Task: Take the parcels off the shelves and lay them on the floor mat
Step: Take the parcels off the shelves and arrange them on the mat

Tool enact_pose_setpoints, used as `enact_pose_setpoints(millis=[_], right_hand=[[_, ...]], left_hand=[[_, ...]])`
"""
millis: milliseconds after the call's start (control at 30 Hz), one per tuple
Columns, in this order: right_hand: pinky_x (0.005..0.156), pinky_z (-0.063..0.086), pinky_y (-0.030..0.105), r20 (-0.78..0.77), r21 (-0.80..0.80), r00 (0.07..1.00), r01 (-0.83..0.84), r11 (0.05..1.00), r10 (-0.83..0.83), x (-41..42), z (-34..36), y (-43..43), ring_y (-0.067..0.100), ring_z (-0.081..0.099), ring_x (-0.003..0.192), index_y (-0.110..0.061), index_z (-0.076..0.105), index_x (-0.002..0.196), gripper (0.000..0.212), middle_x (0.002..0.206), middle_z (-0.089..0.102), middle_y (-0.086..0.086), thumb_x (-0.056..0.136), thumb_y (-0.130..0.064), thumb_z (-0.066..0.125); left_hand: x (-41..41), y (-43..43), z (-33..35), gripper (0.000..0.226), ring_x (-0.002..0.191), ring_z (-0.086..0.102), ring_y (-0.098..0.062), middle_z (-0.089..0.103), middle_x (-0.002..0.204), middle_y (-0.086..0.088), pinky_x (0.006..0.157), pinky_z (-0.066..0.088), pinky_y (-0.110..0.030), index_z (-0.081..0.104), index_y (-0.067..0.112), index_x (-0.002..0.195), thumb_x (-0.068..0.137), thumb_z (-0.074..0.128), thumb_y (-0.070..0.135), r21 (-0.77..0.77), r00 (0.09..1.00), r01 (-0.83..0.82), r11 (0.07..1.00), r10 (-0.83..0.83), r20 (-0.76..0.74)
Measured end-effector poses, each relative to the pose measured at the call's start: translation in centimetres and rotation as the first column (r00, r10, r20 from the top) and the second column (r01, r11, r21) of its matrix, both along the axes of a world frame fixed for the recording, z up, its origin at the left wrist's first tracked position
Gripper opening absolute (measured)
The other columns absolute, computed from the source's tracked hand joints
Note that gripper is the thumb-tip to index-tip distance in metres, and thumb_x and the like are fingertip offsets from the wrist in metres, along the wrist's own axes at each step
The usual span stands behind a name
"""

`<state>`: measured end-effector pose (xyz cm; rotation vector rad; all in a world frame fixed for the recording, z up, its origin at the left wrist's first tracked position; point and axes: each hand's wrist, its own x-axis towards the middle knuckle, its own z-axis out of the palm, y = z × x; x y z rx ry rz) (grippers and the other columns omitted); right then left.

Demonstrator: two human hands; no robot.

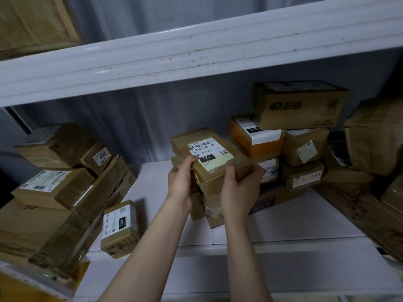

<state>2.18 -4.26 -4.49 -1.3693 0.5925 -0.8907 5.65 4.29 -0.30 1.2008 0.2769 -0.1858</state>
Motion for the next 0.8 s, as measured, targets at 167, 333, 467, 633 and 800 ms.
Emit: enact_pose_setpoints(millis=[167,333,467,633,800], right_hand=[[0.073,0.041,0.013,0.035,0.005,0.999,-0.010,1.000,0.010,-0.3,0.0,0.5,0.011,0.058,0.106,-0.023,0.046,0.133,0.050,0.124,0.059,-0.005,0.089,-0.040,0.065],[0.076,0.044,0.014,0.072,-0.068,0.997,-0.028,0.997,0.033,-0.7,0.7,2.4,0.009,0.058,0.103,-0.025,0.050,0.118,0.041,0.114,0.059,-0.010,0.083,-0.044,0.059],[0.073,0.038,-0.001,0.157,-0.093,0.983,-0.077,0.993,0.091,-1.0,1.1,4.8,-0.011,0.054,0.096,-0.019,0.053,0.114,0.037,0.108,0.058,-0.014,0.083,-0.036,0.061],[0.074,0.038,0.003,0.170,-0.133,0.955,-0.221,0.966,0.242,-1.3,0.6,8.7,-0.002,0.057,0.088,-0.017,0.057,0.105,0.025,0.099,0.060,-0.017,0.084,-0.028,0.063],[0.075,0.044,0.013,0.105,-0.176,0.895,-0.413,0.893,0.435,-2.5,-0.5,14.7,0.007,0.061,0.087,-0.022,0.057,0.098,0.019,0.093,0.064,-0.013,0.082,-0.027,0.066]], left_hand=[[-0.5,0.1,0.2,0.044,0.051,0.067,-0.010,0.073,0.072,-0.003,0.042,0.046,-0.017,0.062,0.000,0.123,0.086,0.065,0.023,-0.040,0.999,-0.037,0.998,0.038,0.007],[-0.7,1.4,0.9,0.044,0.088,0.074,-0.026,0.075,0.103,-0.015,0.065,0.059,-0.029,0.060,0.000,0.125,0.087,0.061,0.022,-0.077,0.994,-0.081,0.994,0.086,0.072],[-1.1,3.9,1.3,0.044,0.105,0.068,-0.035,0.072,0.112,-0.018,0.079,0.057,-0.038,0.060,0.002,0.126,0.086,0.061,0.021,-0.091,0.980,-0.167,0.982,0.175,0.090],[-2.6,9.1,0.5,0.042,0.105,0.068,-0.037,0.070,0.114,-0.020,0.092,0.053,-0.049,0.064,0.002,0.122,0.084,0.061,0.019,-0.129,0.951,-0.291,0.948,0.302,0.070],[-5.9,16.2,-1.1,0.038,0.079,0.070,-0.026,0.073,0.106,-0.017,0.065,0.056,-0.031,0.067,0.003,0.117,0.083,0.061,0.020,-0.178,0.882,-0.463,0.868,0.471,0.003]])
